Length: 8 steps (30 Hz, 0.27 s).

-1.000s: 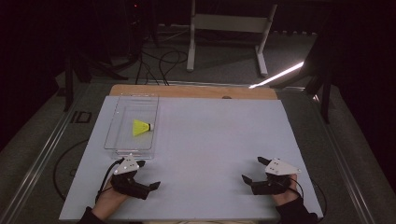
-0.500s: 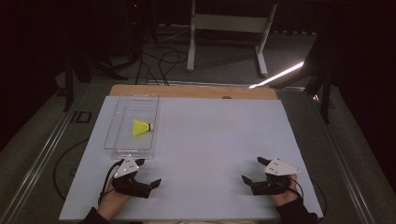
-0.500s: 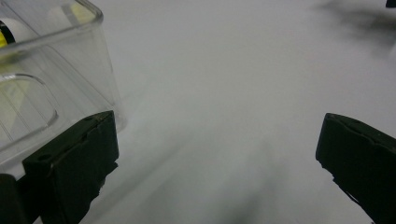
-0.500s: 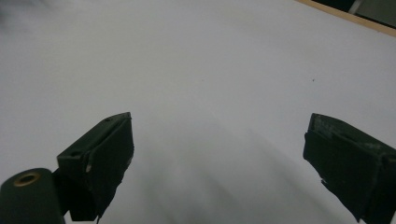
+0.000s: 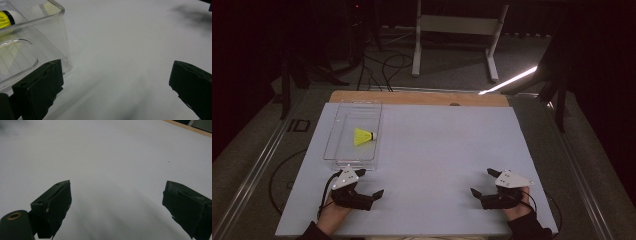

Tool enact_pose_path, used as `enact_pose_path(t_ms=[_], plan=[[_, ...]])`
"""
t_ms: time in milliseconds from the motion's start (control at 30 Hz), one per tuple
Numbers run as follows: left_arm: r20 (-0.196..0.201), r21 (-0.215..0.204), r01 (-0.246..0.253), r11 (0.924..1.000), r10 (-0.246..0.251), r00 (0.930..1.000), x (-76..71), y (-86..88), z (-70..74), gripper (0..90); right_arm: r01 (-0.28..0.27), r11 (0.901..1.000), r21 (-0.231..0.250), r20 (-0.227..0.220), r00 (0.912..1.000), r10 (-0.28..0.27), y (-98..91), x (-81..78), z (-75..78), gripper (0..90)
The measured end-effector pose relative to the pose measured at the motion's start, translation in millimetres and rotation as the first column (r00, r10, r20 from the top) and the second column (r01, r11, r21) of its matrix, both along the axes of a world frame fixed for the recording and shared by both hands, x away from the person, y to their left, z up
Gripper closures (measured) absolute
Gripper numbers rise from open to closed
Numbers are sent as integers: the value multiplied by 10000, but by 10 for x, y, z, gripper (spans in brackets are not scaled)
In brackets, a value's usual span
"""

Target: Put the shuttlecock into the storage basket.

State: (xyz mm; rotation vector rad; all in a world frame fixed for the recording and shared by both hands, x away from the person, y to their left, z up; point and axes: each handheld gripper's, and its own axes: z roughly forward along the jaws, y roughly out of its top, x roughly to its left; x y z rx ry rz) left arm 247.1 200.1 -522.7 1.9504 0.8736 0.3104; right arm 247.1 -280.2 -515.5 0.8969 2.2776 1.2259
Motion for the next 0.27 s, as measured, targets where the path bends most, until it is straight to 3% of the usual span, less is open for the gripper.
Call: enact_pose_path(t_ms=[267], plan=[[-96,93,17,10000,-16,10000,4,-7,-9,1,-22,10000,-20,-15,10000,22,0,0,-2,87]])
